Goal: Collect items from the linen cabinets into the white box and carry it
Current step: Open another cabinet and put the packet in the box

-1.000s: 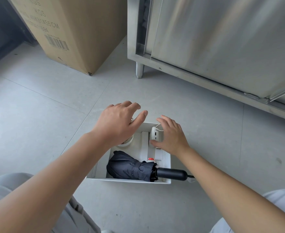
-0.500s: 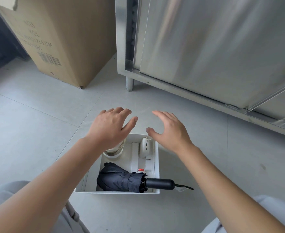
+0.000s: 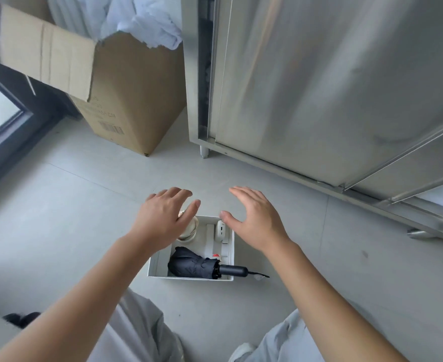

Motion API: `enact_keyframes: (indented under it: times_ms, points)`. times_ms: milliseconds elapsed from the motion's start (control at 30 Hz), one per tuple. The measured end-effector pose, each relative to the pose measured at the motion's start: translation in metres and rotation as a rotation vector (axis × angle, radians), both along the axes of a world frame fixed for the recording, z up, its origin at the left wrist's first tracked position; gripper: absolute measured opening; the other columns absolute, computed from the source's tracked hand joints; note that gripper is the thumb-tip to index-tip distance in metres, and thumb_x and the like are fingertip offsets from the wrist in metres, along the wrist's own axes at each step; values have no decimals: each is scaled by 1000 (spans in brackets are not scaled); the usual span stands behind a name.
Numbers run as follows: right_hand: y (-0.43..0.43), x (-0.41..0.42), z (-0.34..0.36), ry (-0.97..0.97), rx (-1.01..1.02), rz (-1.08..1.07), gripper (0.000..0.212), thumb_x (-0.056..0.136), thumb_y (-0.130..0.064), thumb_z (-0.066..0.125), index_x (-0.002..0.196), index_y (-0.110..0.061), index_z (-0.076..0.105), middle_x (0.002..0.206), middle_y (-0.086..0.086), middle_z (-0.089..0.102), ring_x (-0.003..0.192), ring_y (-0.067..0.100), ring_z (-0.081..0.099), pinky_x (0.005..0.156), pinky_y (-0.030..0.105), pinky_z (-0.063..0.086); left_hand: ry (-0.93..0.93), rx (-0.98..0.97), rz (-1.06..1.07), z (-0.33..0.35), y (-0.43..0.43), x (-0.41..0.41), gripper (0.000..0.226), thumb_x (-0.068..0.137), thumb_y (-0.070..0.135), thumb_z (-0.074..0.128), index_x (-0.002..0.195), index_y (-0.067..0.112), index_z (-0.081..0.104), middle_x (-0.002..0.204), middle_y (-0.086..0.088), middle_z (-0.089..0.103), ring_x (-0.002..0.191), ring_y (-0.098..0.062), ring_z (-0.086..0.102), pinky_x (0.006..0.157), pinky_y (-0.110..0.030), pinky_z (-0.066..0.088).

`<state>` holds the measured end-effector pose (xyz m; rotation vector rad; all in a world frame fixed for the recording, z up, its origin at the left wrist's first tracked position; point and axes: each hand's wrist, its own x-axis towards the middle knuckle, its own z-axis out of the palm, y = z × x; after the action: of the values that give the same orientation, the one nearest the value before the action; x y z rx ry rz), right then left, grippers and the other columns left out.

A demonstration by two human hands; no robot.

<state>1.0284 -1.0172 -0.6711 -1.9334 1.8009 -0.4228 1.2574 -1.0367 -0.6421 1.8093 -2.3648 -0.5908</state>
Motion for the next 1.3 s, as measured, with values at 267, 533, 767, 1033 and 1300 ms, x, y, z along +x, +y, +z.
enact_keyframes:
  times_ms: [267,533,767,1033,1300]
  points:
    - [10,15,275,13,-11,81,62,96,-50,58,150,-20,49,155,-5,49,147,13,35,119,28,25,-145,-65,-88,286,19,9,62,96,59,20,116,20,63,111,5,67,98,-22,61,85,-37,45]
    - [-5,16,551,29,-257,53,59,94,-46,65,145,-18,55,150,-2,54,142,14,41,114,20,23,-152,-333,-48,546,21,23,59,98,61,21,112,22,62,107,6,67,100,-22,62,87,-38,46]
    - [4,29,631,-17,-362,18,61,94,-50,62,148,-23,51,151,-8,51,141,10,39,114,25,31,-95,-481,45,628,35,44,48,100,57,30,121,27,61,111,9,68,100,-17,64,85,-35,48]
    - [21,44,650,-68,-373,9,59,95,-51,61,147,-26,51,148,-13,52,140,7,39,108,21,31,-48,-500,61,654,58,55,53,99,60,27,131,30,56,125,13,63,111,-13,60,91,-33,46]
    - [48,-5,679,-50,-446,-112,58,93,-52,63,144,-26,54,146,-11,54,138,7,41,107,20,31,-28,-516,-58,676,67,4,63,97,66,16,133,31,53,127,14,61,113,-13,58,92,-29,41]
